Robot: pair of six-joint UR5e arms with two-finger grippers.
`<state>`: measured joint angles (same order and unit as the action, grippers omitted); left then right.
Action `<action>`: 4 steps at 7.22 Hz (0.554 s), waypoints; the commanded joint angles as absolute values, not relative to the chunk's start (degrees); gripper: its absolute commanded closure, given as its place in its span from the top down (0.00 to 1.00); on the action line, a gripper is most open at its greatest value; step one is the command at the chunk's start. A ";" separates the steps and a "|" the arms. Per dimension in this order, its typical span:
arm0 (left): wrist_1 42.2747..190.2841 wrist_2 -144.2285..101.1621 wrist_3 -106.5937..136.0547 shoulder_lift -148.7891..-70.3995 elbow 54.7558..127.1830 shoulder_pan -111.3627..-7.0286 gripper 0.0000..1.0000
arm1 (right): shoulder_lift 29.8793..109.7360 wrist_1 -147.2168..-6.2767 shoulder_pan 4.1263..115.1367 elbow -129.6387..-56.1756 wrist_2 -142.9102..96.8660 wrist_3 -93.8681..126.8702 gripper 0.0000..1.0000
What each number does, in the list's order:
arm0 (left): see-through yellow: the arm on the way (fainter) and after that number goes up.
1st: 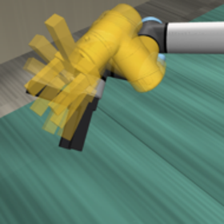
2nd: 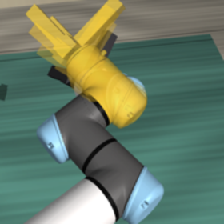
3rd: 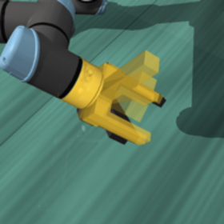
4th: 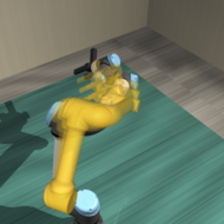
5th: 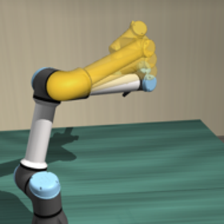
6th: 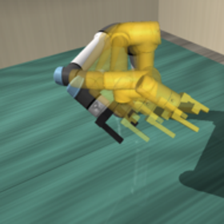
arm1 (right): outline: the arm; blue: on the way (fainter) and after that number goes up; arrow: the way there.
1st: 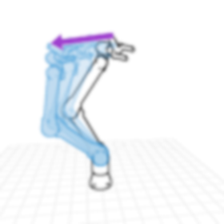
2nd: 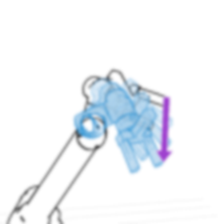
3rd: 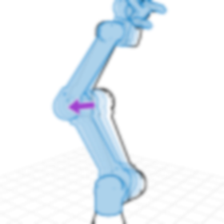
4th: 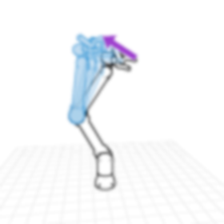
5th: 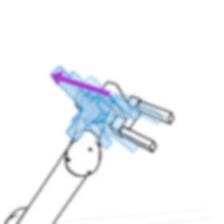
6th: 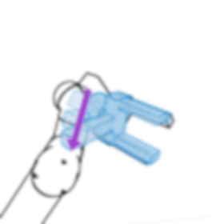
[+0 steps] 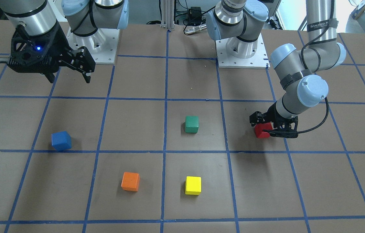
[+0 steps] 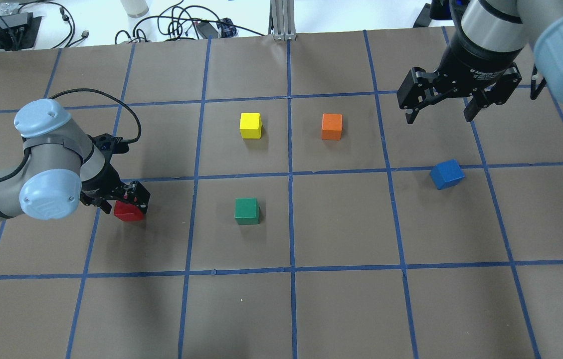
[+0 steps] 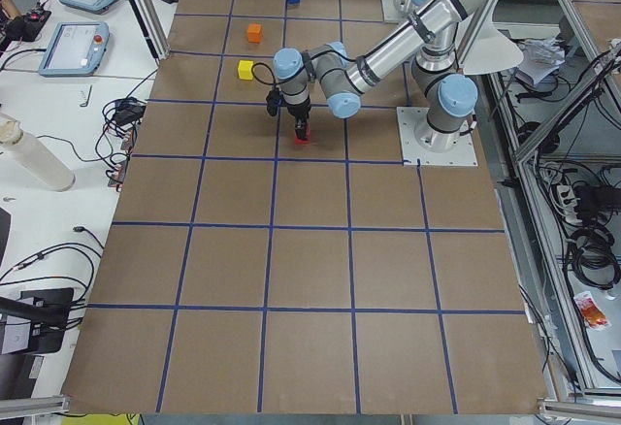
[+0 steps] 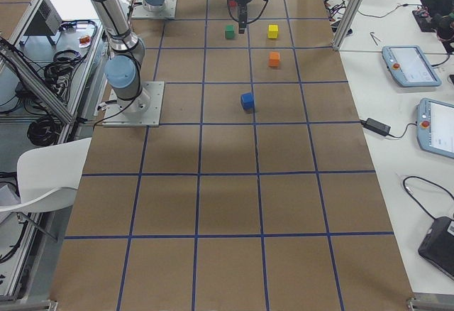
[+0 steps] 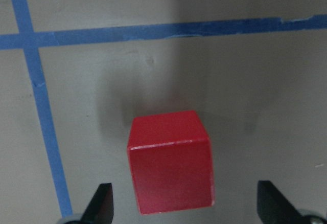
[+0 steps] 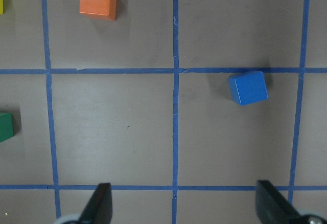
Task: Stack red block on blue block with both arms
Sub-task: 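Close the left gripper on the red cube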
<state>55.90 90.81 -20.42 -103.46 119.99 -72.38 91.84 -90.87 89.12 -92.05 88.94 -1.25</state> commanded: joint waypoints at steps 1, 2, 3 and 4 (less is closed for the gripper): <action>53.53 90.79 -20.31 -104.41 120.41 -72.51 0.23 | 91.85 -90.88 89.12 -92.37 88.95 -1.14 1.00; 53.09 90.88 -19.78 -103.72 119.71 -72.68 0.15 | 91.93 -90.97 89.12 -92.90 89.03 -1.06 1.00; 53.09 90.62 -19.34 -103.54 118.58 -73.56 0.15 | 91.85 -90.97 89.12 -92.90 89.03 -1.23 1.00; 53.26 89.92 -15.51 -103.01 116.30 -77.91 0.15 | 91.85 -90.88 89.12 -92.99 89.03 -1.40 1.00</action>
<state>53.23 90.52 -18.58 -103.53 118.43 -74.35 91.87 -90.94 89.12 -92.85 89.02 -1.22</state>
